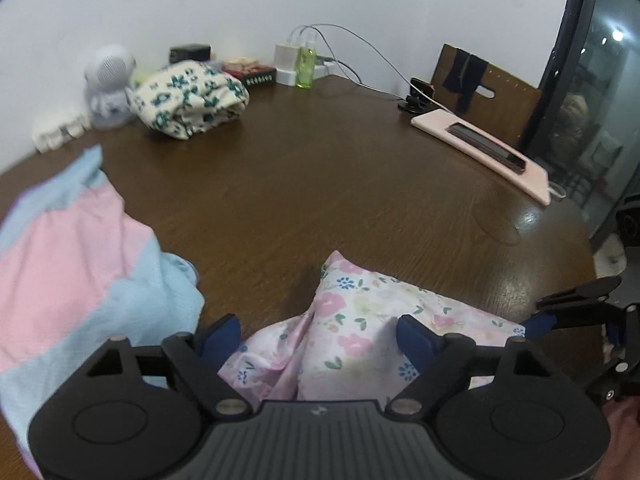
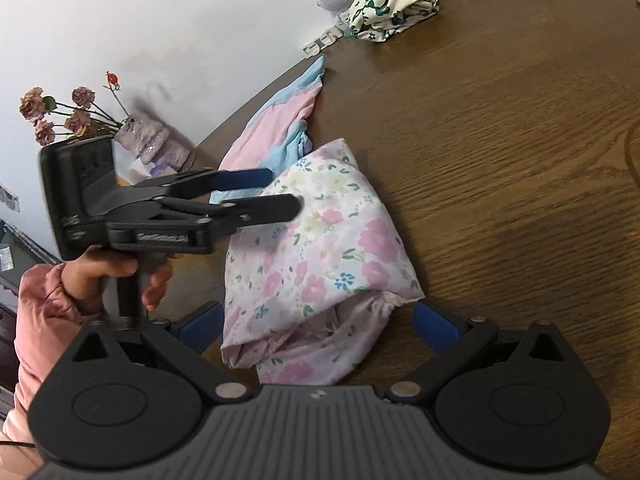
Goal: Fold clothes
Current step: 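Grasp the folded floral dress bundle with both grippers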
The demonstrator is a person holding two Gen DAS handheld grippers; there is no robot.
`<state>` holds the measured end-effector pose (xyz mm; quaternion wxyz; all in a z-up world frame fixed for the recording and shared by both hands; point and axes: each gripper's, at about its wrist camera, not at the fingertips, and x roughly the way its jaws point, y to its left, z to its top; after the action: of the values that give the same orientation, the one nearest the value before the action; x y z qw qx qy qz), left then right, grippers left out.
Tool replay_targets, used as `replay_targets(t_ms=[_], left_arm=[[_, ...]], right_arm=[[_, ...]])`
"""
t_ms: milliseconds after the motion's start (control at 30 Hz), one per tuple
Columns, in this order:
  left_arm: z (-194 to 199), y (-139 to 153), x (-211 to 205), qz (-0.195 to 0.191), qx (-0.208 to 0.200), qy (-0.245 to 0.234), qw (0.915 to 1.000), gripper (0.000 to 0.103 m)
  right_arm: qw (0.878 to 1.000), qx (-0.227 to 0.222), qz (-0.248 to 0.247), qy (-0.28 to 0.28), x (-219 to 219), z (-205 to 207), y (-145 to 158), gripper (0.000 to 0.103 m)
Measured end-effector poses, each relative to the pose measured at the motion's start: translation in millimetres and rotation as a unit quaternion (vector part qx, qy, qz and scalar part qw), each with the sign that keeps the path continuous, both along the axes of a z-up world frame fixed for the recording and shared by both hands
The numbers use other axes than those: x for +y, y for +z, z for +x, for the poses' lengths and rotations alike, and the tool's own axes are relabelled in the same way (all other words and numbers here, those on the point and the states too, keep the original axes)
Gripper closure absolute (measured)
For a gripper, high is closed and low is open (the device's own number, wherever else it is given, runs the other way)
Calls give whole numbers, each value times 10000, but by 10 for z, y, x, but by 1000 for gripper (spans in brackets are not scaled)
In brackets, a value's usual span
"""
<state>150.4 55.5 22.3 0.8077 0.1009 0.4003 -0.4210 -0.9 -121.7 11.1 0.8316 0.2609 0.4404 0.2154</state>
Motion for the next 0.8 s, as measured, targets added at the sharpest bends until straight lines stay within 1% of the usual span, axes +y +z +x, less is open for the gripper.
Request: replay_targets(t_ms=[167,233,267,300,333,367,400,433,467,533,567,633,700,767,800], left_arm=[[122,-101,107,-130,462,-56,9988,20],[143,-136,160,-262,617,17,9978,21],[139,-144,188,-336,667,67,9972,24],[118,-147,213,-390,689,121,9968,28],[93,-149,234,-439,710,187,9963,30],[64,-152,247,-481,732,273,9958,34],[27,-152,255,-515,746,362,9952,38],[-24,-145,257,-535,748,456,9947,39],[-74,-141,259,-552,749,551,9941,39],[-178,-136,267,-572,752,743,9928,39],[-220,-137,280,-609,781,847,9915,39],[-270,-145,340,-768,931,1086,9867,40],[-317,-153,398,-924,1081,1314,9811,40],[-343,-151,444,-1006,1159,1467,9772,38],[-351,-144,464,-994,1132,1526,9768,36]], right_arm=[[9999,-55,31,-145,55,76,-18,1],[9998,-81,45,-159,62,110,-24,1],[9998,-99,33,-148,73,138,-28,1],[9998,-118,25,-146,74,161,-31,4],[9998,-130,11,-145,69,196,-33,11],[9998,-141,-3,-143,64,233,-36,15],[9998,-139,-2,-145,43,271,-45,23],[9998,-136,0,-149,22,309,-55,28],[9998,-132,2,-152,0,347,-64,30],[9998,-134,-15,-144,-37,417,-88,40],[9998,-141,-18,-123,-52,453,-100,42],[9999,-147,-13,-68,-81,516,-122,52],[9999,-127,26,-4,-110,567,-140,52],[10000,-71,58,33,-157,584,-127,47],[10000,-43,73,50,-181,592,-120,41]])
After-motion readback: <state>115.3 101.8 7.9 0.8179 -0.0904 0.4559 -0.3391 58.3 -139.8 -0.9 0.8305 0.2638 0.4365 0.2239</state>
